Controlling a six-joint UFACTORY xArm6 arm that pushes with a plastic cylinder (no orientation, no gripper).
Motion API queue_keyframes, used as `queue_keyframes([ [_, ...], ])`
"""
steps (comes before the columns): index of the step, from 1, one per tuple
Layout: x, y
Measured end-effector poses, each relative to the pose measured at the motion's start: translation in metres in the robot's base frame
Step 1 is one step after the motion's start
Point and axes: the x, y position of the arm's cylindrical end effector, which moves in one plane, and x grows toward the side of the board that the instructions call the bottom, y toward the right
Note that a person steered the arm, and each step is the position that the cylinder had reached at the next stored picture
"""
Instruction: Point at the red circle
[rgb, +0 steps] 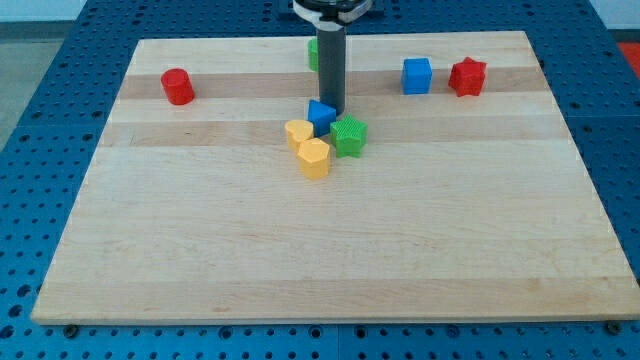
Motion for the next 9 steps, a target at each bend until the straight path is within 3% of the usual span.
queue_keyframes([
  [2,-0.029,-0.016],
  [7,-0.106,-0.213],
  [8,-0.106,-0.261],
  [9,-0.064,-0.294],
])
